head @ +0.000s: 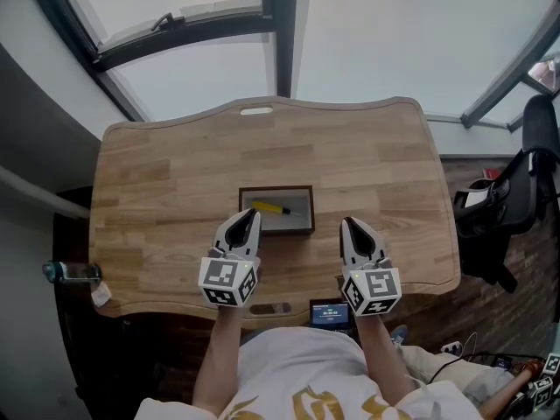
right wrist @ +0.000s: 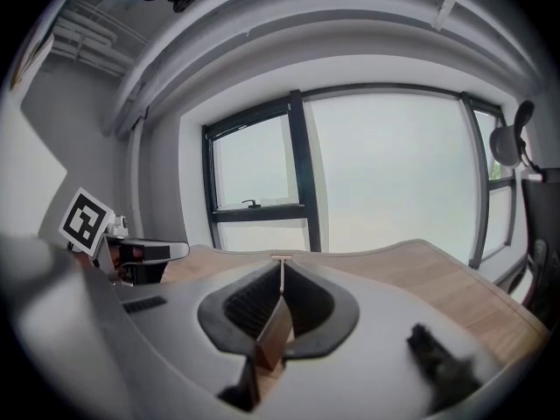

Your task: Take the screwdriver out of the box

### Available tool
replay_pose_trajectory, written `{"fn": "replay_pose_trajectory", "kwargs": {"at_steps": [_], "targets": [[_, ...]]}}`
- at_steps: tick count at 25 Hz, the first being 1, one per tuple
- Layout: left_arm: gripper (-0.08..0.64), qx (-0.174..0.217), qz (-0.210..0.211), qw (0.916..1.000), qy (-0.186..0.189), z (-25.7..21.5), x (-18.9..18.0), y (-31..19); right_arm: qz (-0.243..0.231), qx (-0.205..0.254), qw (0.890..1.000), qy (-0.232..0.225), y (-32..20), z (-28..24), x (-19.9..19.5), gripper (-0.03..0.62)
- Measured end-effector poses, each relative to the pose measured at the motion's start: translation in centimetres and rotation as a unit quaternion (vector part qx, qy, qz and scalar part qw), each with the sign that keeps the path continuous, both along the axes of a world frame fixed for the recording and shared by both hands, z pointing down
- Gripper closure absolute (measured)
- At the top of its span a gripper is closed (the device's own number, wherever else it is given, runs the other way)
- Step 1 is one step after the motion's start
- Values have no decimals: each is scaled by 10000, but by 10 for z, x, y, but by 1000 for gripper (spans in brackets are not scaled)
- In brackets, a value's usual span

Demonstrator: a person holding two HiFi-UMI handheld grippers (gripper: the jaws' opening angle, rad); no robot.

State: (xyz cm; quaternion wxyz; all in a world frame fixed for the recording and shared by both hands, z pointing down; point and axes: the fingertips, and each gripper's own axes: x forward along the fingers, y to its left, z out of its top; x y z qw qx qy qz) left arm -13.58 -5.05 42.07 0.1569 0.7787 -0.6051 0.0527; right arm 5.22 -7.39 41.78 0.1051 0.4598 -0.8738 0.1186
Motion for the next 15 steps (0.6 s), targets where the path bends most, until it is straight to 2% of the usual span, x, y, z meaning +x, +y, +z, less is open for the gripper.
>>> {"fn": "replay_pose_trajectory", "kwargs": {"at_steps": [10, 15], "targets": [[546, -301, 215, 9987, -362, 22, -2, -14, -6, -277, 9996, 75, -15, 25, -5, 560], [546, -699, 522, 9949, -511, 42, 2, -23, 23, -401, 9991, 121, -23, 37, -6, 560]]}}
